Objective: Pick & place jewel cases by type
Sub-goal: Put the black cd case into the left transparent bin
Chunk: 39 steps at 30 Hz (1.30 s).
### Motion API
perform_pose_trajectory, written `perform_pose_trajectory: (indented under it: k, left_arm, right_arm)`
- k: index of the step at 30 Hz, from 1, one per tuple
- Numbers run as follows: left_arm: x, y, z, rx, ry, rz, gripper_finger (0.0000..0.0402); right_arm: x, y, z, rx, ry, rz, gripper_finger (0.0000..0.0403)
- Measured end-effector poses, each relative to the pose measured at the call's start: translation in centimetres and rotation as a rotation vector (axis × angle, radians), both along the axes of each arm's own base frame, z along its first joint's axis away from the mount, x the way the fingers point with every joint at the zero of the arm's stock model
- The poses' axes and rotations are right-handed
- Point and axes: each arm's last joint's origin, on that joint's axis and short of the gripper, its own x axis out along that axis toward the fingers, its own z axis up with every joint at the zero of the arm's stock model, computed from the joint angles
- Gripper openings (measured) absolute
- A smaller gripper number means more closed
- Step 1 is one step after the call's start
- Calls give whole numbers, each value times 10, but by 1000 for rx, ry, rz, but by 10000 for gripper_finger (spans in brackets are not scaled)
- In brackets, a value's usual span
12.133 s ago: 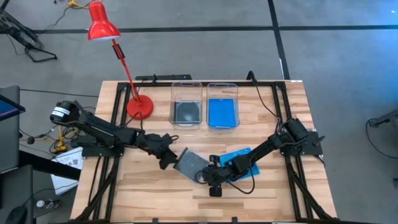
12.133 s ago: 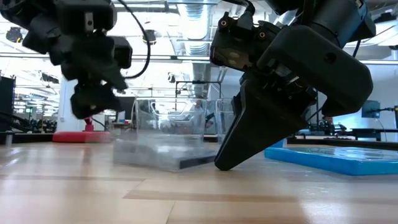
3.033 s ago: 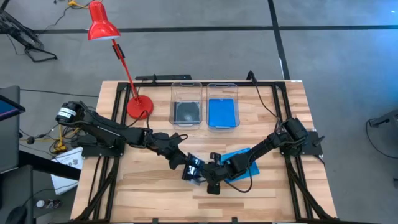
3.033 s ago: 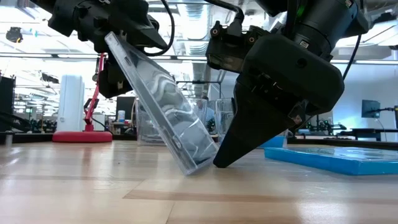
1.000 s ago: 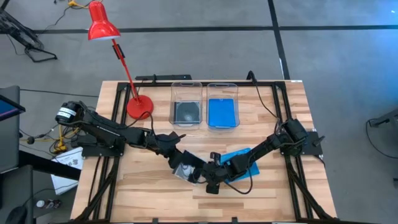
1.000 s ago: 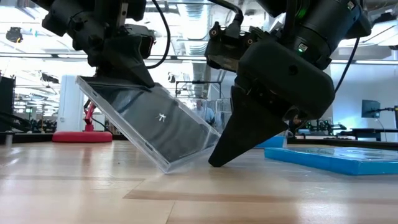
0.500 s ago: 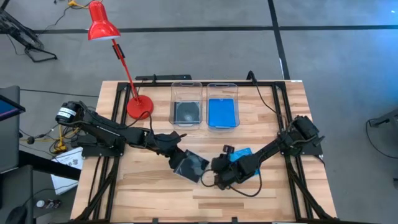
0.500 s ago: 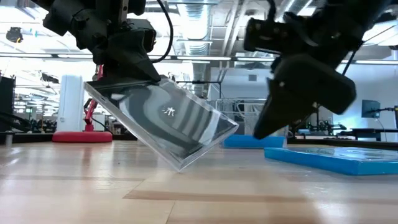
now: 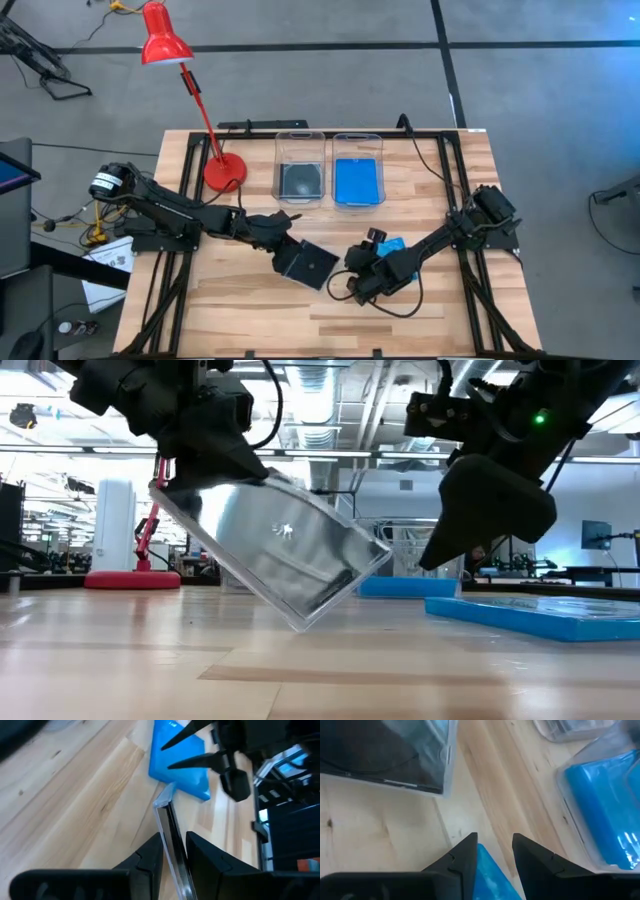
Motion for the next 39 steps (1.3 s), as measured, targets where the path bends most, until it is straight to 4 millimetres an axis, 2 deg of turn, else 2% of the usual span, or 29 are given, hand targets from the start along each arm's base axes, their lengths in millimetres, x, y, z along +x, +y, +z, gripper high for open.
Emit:
perform_pose_trajectory:
  k: [11,30,39]
  left_arm:
    - [2,-1,5,44,-54,-33,33]
    - [3,0,6,75,-77,-41,51]
    - [-3,3,22,155,-144,7,50]
  right_arm:
    - [-3,-3,0,-21,10,-42,118]
    - [-8,-5,0,-35,28,-77,118]
    - [-10,-6,0,-45,35,-97,118]
